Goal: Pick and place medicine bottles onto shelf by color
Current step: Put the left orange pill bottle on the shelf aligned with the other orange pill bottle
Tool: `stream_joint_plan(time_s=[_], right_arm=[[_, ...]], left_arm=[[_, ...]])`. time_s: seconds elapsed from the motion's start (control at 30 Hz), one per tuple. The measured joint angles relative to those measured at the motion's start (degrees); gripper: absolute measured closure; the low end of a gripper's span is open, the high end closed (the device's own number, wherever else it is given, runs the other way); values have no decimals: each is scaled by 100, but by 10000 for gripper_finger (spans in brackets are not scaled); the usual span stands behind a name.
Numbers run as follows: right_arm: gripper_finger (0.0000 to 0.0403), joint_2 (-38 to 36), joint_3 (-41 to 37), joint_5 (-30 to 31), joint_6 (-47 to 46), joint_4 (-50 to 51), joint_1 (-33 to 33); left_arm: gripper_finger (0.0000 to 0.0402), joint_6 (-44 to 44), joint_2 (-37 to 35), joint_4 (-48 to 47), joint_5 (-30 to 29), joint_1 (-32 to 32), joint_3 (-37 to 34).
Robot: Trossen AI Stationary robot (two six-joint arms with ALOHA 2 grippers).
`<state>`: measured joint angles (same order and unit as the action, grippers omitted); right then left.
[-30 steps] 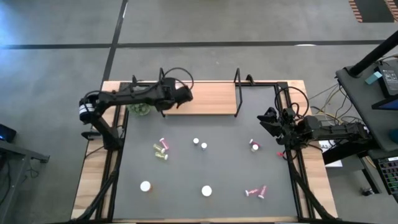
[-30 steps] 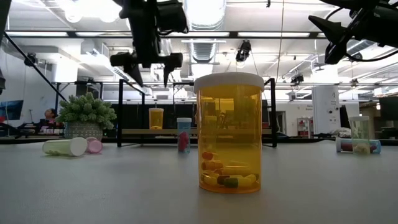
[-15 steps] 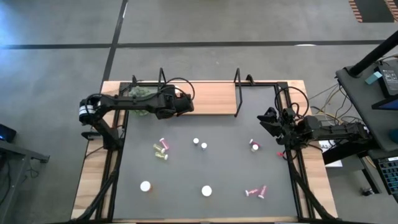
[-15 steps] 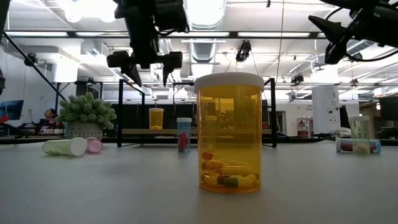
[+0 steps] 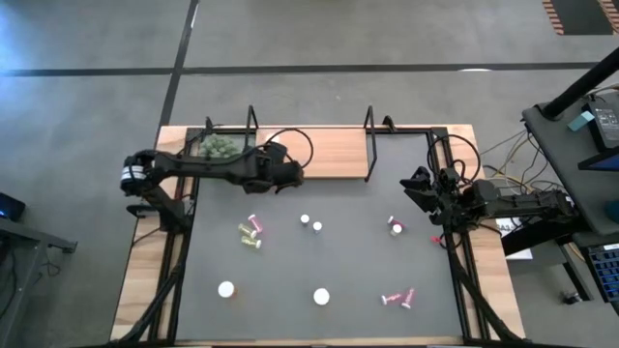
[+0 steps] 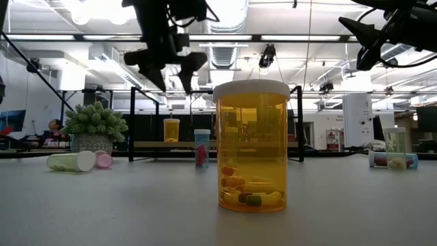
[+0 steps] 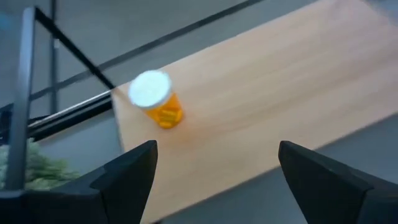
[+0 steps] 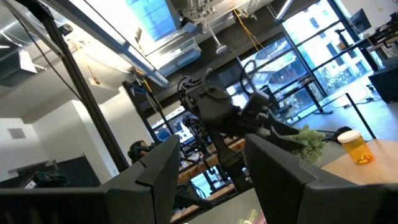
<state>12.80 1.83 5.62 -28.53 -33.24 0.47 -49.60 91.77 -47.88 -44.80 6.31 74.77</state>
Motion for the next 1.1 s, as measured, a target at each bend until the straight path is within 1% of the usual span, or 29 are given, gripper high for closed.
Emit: stream_joint_plan(time_s=[0.1, 0.2, 0.3, 0.43, 0.53, 0.6, 0.73, 0.8, 0.93, 1.1], right_arm=[[232, 0, 0, 1, 0, -1, 0], [232, 0, 0, 1, 0, -1, 1], [232, 0, 0, 1, 0, 0, 0], [232, 0, 0, 1, 0, -1, 0], [232, 0, -2, 1, 0, 1, 0], [232, 0, -1, 1, 0, -1, 0], [232, 0, -2, 1, 0, 1, 0], [232, 0, 0, 0, 0, -1, 2], [232, 0, -1, 1, 0, 1, 0], [232, 0, 0, 1, 0, 1, 0]], left_arm=[[84, 220, -109, 216, 135, -101, 43], [84, 967, -246, 520, 388, -185, 58], [84, 1684, -416, 734, 747, -204, 58], [84, 2398, -751, 617, 1378, -191, 38], [84, 2624, -1057, 677, 1693, -193, 19], [84, 2901, -1244, 675, 2141, -193, 19], [84, 3762, -1578, 643, 3192, -182, 19], [84, 4085, -1709, 659, 3568, -188, 19], [84, 4141, -1831, 839, 4170, -193, 14], [84, 4139, -1859, 792, 4727, -220, -14]])
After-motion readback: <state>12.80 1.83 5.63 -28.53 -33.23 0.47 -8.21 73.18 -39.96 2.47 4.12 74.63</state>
